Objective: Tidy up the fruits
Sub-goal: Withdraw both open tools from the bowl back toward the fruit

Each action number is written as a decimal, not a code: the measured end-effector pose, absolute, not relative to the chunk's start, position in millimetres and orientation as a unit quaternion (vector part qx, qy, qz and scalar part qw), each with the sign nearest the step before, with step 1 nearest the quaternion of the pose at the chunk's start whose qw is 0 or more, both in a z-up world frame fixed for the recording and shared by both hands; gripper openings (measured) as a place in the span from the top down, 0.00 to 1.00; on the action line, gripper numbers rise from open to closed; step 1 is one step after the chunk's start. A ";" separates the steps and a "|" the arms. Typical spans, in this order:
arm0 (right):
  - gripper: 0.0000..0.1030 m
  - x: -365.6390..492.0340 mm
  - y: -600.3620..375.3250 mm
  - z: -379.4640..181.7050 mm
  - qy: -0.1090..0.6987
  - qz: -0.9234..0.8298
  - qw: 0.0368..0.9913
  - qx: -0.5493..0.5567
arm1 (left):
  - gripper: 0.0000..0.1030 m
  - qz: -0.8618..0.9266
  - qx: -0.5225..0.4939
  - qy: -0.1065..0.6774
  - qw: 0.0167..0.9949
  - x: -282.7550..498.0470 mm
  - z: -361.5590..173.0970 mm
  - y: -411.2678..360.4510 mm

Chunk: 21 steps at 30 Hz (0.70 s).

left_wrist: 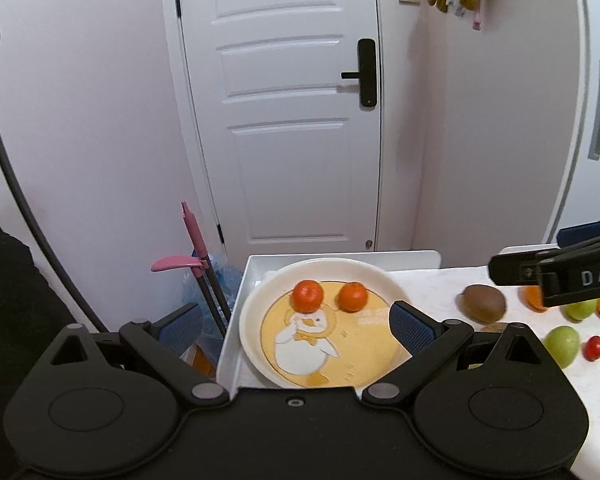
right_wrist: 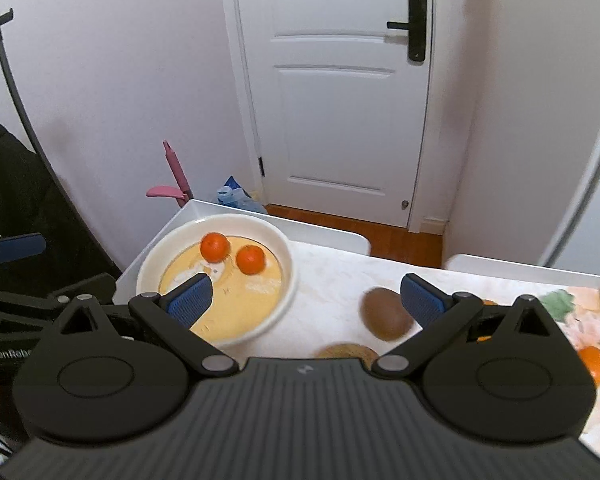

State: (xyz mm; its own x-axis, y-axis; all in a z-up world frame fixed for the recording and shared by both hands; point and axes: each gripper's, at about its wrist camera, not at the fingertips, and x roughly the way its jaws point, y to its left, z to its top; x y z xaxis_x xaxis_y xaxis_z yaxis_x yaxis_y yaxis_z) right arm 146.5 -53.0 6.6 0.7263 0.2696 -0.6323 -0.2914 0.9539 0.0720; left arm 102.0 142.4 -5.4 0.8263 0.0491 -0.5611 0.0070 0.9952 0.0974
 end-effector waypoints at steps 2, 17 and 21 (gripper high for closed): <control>0.00 136.4 -65.8 7.4 0.336 0.150 0.930 -0.019 | 0.02 0.014 0.044 0.292 0.955 91.8 -2.5 131.9; 0.00 103.4 -157.9 -23.5 0.341 0.158 0.926 -0.045 | 0.02 0.009 0.038 0.296 0.954 68.5 -17.9 53.6; 0.00 109.5 -174.6 -47.8 0.350 0.172 0.919 -0.057 | 0.02 0.008 0.037 0.300 0.953 76.0 -35.9 34.9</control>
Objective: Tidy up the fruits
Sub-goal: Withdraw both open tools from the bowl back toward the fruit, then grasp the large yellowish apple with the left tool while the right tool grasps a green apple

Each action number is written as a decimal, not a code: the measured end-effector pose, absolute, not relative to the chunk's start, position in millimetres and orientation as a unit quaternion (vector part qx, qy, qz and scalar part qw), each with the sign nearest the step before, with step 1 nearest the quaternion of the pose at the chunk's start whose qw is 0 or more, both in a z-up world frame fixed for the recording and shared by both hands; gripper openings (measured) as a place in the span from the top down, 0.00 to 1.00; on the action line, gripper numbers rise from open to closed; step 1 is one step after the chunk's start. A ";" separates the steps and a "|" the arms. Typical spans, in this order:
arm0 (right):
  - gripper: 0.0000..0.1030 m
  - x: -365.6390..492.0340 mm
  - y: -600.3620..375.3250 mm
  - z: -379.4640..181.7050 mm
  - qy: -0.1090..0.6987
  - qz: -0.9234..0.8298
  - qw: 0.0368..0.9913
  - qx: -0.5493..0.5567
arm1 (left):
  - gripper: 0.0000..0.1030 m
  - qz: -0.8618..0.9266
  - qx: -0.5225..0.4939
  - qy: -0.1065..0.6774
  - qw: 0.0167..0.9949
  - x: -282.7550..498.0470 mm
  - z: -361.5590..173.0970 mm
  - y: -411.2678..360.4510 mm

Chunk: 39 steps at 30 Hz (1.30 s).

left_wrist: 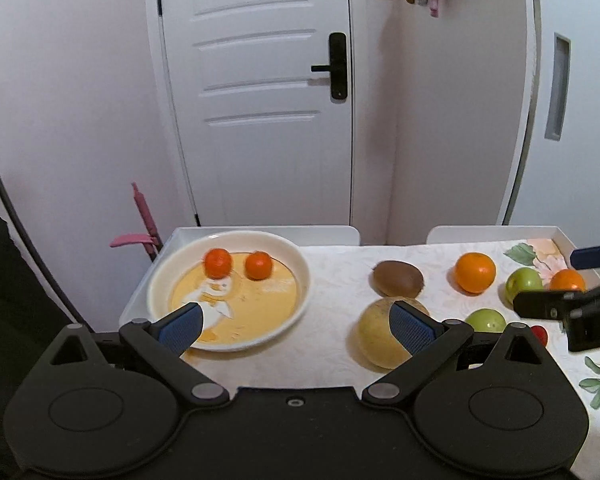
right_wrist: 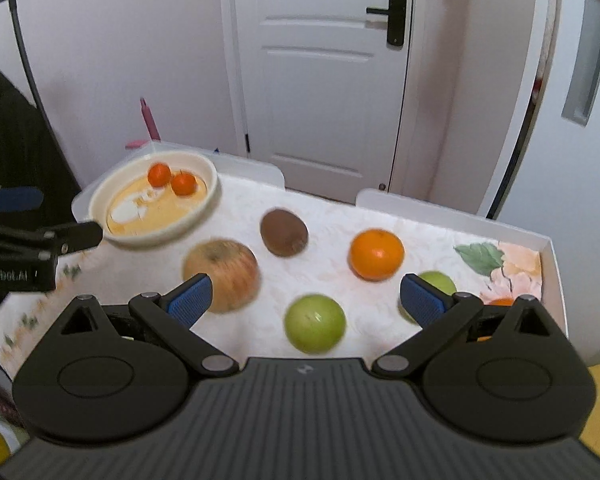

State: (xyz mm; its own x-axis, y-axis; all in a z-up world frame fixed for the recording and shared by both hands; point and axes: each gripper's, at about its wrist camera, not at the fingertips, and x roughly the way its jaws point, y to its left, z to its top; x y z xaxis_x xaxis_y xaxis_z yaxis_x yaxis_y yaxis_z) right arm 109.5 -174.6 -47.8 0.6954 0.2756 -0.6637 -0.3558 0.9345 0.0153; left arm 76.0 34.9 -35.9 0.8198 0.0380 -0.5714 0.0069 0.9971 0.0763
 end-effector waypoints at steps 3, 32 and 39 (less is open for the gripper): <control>0.00 113.3 -182.6 -65.9 0.353 0.185 0.914 -0.071 | 0.02 0.006 0.041 0.310 0.950 82.7 -52.7 22.6; 0.12 150.0 -192.4 -125.3 0.376 0.249 0.892 -0.042 | 0.23 -0.029 0.003 0.363 0.931 152.2 -129.3 -33.0; 0.16 154.8 -191.8 -129.4 0.386 0.246 0.889 -0.034 | 0.23 -0.031 0.018 0.359 0.933 148.1 -128.8 -33.3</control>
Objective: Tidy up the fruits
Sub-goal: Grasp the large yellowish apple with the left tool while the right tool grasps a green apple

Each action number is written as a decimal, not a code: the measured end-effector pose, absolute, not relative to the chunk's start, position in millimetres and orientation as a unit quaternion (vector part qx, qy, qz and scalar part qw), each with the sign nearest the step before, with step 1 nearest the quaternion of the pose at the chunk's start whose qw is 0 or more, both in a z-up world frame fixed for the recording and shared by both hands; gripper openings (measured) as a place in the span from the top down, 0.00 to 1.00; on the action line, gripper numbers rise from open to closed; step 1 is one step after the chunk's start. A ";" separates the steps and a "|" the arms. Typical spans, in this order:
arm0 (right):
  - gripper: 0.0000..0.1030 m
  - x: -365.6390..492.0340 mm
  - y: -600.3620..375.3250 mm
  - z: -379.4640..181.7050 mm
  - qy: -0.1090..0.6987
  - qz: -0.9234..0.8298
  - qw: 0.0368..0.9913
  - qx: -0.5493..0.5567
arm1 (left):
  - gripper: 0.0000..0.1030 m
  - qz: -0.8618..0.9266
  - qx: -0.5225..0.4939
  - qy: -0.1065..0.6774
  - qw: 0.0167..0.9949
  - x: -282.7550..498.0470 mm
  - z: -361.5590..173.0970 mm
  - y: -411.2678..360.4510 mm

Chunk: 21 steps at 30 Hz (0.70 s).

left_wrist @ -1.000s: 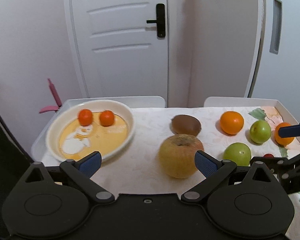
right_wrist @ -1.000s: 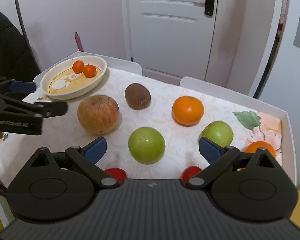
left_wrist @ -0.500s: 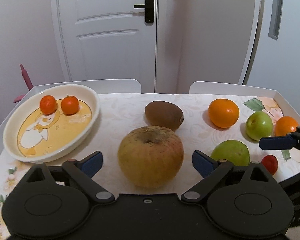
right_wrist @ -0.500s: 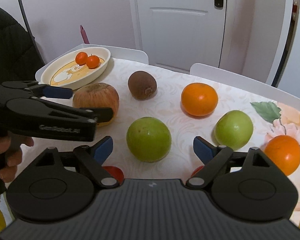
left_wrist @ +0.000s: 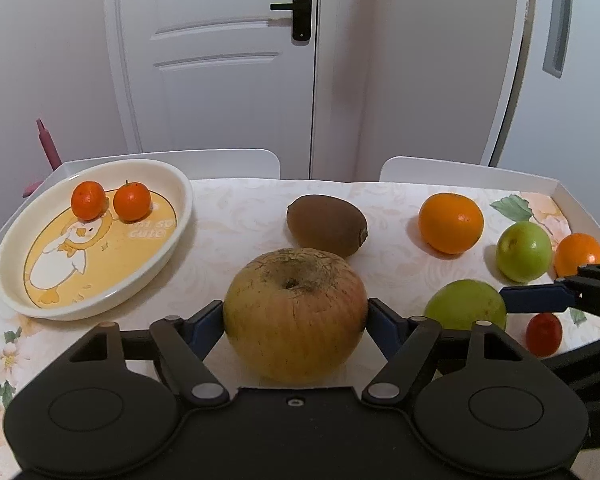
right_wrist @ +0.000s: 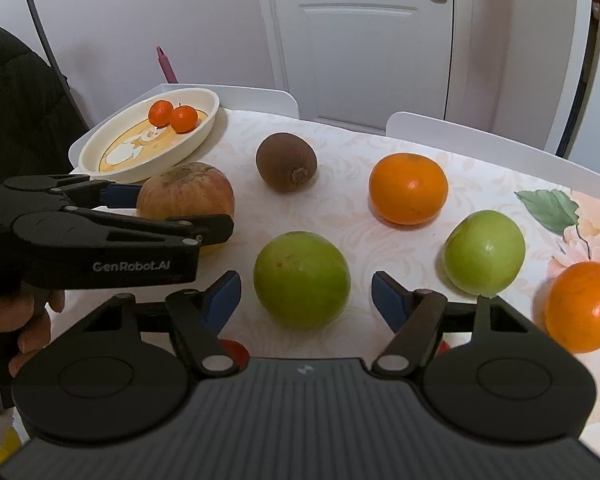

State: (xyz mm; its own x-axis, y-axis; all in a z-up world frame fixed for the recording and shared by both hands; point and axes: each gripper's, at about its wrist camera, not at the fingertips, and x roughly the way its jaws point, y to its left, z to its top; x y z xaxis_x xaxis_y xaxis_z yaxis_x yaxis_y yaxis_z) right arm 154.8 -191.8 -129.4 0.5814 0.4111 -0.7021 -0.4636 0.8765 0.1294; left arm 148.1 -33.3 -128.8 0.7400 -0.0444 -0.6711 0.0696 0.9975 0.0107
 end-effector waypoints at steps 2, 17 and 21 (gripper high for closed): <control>0.18 155.2 -191.5 -129.6 0.387 0.246 0.888 -0.034 | 0.23 -0.030 0.020 0.358 0.933 146.4 -128.9 -32.1; 0.31 158.6 -185.7 -131.8 0.389 0.242 0.888 -0.038 | 0.23 -0.019 0.023 0.356 0.934 130.8 -127.6 -19.3; 0.32 159.1 -183.8 -130.6 0.392 0.239 0.888 -0.039 | 0.23 -0.015 0.020 0.355 0.935 126.4 -125.5 -14.4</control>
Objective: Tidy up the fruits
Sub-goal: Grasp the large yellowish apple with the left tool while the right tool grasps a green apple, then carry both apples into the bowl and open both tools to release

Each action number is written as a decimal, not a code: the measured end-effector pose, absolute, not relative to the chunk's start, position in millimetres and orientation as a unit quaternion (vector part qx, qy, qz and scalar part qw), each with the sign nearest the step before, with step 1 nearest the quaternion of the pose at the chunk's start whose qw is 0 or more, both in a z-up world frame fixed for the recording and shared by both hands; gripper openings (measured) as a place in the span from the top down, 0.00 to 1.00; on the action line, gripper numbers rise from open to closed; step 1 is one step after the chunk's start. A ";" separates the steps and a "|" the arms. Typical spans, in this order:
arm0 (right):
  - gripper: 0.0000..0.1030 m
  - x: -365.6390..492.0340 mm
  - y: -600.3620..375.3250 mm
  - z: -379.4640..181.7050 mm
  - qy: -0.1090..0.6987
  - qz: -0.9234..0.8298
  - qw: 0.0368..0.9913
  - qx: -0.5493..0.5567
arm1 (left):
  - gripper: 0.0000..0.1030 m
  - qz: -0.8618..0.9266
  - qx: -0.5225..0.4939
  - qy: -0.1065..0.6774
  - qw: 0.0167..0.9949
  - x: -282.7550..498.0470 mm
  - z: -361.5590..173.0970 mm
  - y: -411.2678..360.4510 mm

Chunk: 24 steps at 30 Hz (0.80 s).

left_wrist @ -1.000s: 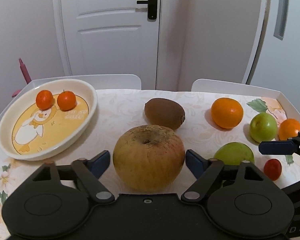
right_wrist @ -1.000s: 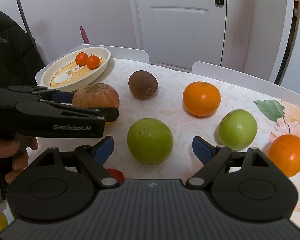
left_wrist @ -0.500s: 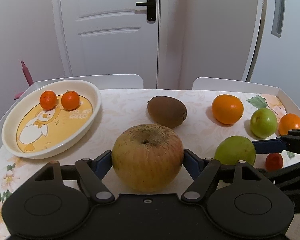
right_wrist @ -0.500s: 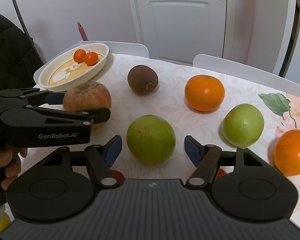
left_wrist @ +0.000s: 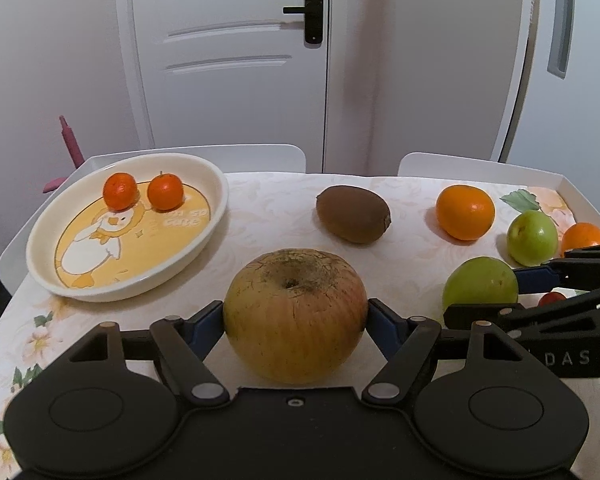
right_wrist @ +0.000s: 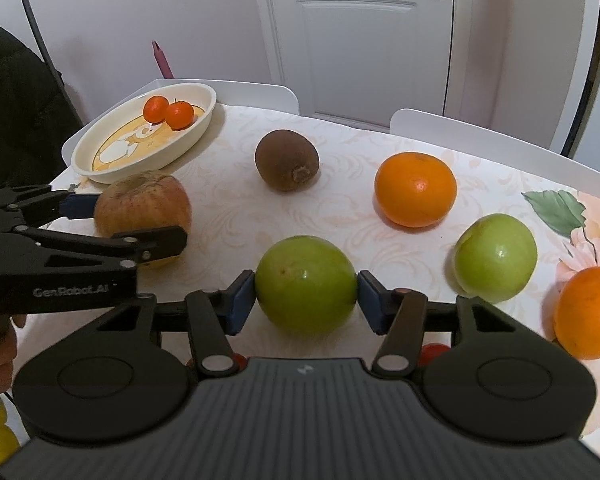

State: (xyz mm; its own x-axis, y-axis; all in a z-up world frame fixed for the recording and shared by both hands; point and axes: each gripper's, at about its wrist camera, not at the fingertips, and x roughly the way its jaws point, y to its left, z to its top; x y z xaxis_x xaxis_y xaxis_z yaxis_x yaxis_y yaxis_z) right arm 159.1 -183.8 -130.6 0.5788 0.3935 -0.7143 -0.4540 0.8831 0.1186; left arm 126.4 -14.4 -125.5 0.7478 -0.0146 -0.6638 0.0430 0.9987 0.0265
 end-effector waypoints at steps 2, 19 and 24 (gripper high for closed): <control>0.32 158.7 -182.5 -128.6 0.393 0.241 0.887 -0.036 | 0.23 -0.012 0.017 0.352 0.936 123.2 -123.2 -11.4; 0.32 148.6 -132.2 -75.0 0.362 0.272 0.891 -0.033 | 0.23 0.025 -0.001 0.317 0.948 88.9 -75.4 28.6; 0.32 148.3 -111.9 -59.8 0.361 0.276 0.891 -0.024 | 0.23 0.032 0.000 0.310 0.950 86.6 -58.3 49.5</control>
